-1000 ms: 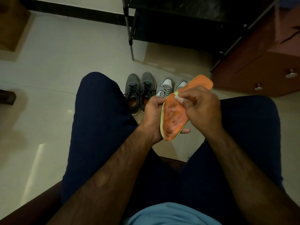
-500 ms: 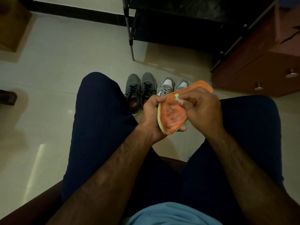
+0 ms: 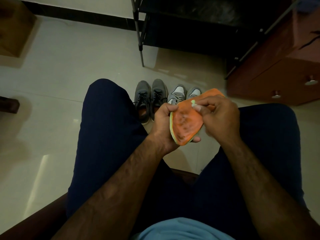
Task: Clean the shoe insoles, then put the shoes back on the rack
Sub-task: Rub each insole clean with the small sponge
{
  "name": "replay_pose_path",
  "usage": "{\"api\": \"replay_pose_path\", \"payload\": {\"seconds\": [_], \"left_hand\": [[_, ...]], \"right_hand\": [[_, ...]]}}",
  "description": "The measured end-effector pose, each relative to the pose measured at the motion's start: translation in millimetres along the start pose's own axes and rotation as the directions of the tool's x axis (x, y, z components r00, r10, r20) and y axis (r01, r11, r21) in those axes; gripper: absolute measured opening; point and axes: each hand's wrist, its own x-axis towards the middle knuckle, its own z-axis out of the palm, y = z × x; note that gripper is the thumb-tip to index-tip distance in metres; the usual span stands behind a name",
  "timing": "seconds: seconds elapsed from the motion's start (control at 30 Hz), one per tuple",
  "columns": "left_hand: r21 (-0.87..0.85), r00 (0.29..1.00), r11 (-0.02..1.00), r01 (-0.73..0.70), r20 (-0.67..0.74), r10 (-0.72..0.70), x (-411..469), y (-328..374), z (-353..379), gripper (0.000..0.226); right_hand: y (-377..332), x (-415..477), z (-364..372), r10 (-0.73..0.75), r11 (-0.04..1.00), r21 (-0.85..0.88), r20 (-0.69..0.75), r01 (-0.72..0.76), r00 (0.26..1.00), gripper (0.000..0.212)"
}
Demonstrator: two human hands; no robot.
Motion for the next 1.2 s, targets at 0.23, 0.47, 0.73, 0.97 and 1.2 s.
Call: {"api": "replay_pose_path", "payload": {"seconds": [0.23,0.47,0.73,0.97,1.2], "left_hand": [[-0.026,1.0,1.0,-0.009,0.005,0.009,-1.6,1.6,-0.4,0.054],[-0.013,1.0,1.0,-0.026,-0.013,0.026,-4.8,4.2,0.4,0.053],[-0.011,0.998,0.999,-0.033,-0.044,0.033,-5.8,5.5,-0.3,0.054],[-0.023,0.998,0.999,-0.036,-0.061,0.035,-3.9,6.0,-2.1,0.055],[0.005,0.995,0.999,-0.044,-0.087,0.044,-0.8,5.5,-4.1,0.053]], "right_hand": [[1.5,-2.1,0.1,-0.032,0.997,0.073,0.048,0.028,0.998,0.009],[-0.9,-8.9,4.6,-0.098,0.992,0.091,0.147,0.085,0.984,0.009],[-0.3,-10.1,5.2,-0.126,0.99,0.083,0.19,0.112,0.974,0.01],[1.0,-8.2,8.4,-0.103,0.994,0.051,0.193,0.095,0.976,0.01],[10.4,0.5,7.8,-0.004,0.999,0.034,0.069,0.001,0.998,0.008]]}}
